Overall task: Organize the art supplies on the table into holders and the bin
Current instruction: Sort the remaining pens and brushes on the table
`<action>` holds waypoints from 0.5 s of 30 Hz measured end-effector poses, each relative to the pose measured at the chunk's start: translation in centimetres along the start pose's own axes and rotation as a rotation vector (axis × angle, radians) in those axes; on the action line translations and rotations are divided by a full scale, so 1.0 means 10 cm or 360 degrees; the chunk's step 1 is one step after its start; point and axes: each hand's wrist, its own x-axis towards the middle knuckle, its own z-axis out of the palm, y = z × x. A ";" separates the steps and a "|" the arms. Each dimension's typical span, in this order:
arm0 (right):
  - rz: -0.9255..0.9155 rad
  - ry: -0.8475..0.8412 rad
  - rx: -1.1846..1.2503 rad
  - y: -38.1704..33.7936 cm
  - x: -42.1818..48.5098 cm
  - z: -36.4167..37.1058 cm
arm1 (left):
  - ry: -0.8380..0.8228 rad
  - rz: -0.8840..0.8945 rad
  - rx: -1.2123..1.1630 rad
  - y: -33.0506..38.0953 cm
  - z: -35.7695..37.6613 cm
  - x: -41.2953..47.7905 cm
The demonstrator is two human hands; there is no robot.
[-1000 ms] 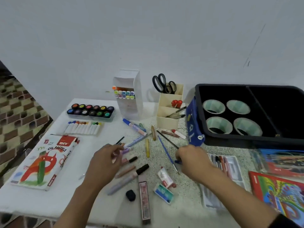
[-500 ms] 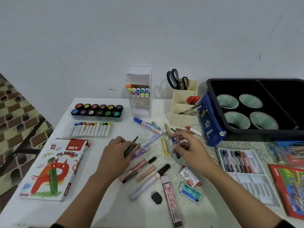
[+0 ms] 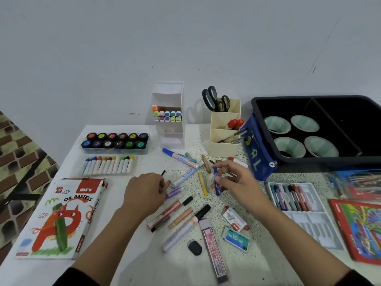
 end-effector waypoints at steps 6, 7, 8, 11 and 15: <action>-0.0011 0.0146 0.0130 -0.05 -0.04 -0.18 | 0.0032 -0.0053 -0.0234 0.11 -0.10 0.00; -0.0029 0.0165 0.0068 -0.06 -0.06 -0.23 | 0.0064 -0.0026 -0.0322 0.17 -0.14 -0.01; -0.0049 0.0181 0.0004 -0.05 -0.09 -0.29 | 0.0088 0.0014 -0.0414 0.24 -0.18 -0.02; -0.0120 0.0208 -0.0127 0.00 -0.20 -0.50 | 0.0052 0.0131 -0.0817 0.60 -0.28 -0.06; -0.0181 0.0275 -0.0217 0.08 -0.37 -0.92 | -0.0228 0.0250 -0.1345 1.19 -0.27 -0.11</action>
